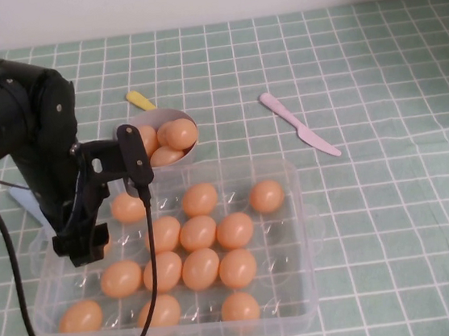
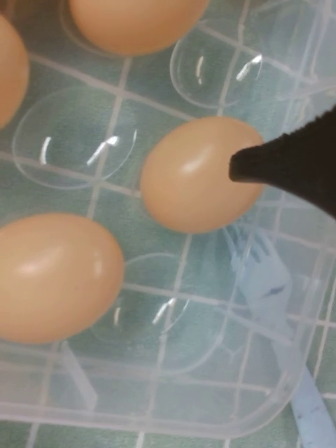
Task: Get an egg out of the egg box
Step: Pick up the egg from the plastic box
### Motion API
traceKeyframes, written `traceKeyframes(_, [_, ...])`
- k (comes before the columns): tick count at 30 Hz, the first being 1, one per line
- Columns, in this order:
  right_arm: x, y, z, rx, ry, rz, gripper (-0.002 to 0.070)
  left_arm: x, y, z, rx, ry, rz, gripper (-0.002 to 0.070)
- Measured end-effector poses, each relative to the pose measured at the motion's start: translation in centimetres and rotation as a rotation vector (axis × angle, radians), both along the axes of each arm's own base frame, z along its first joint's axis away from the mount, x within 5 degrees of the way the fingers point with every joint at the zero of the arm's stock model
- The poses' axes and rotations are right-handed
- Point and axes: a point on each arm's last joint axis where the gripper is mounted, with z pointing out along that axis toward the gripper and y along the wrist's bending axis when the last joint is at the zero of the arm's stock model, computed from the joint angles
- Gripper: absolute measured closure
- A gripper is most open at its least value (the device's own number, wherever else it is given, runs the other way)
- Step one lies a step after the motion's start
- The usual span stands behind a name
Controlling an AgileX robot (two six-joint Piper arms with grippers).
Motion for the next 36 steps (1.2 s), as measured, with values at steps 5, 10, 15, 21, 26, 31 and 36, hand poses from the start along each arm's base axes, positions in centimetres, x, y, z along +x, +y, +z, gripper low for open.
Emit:
traceKeyframes(5, [0.0,0.0,0.0,0.000,0.000,0.000,0.0694,0.5,-0.1,-0.9,0.011,0.004,-0.007,0.0230])
traceKeyframes(10, [0.0,0.0,0.0,0.000,0.000,0.000,0.0694,0.9,-0.1,-1.4,0.034,-0.003,-0.018,0.0230])
traceKeyframes(15, [0.0,0.0,0.0,0.000,0.000,0.000,0.0694,1.0,-0.1,-1.8,0.039,0.005,-0.018,0.0231])
traceKeyframes(21, [0.0,0.0,0.0,0.000,0.000,0.000,0.0694,1.3,-0.2,-2.5,0.048,0.009,-0.022,0.0231])
traceKeyframes(26, [0.0,0.0,0.0,0.000,0.000,0.000,0.0694,1.5,-0.2,-2.5,0.047,-0.008,-0.021,0.0232])
traceKeyframes(31, [0.0,0.0,0.0,0.000,0.000,0.000,0.0694,1.6,-0.1,-2.6,0.054,-0.013,-0.025,0.0232])
traceKeyframes(36, [0.0,0.0,0.0,0.000,0.000,0.000,0.0694,1.8,-0.2,-3.1,0.063,-0.005,-0.029,0.0232])
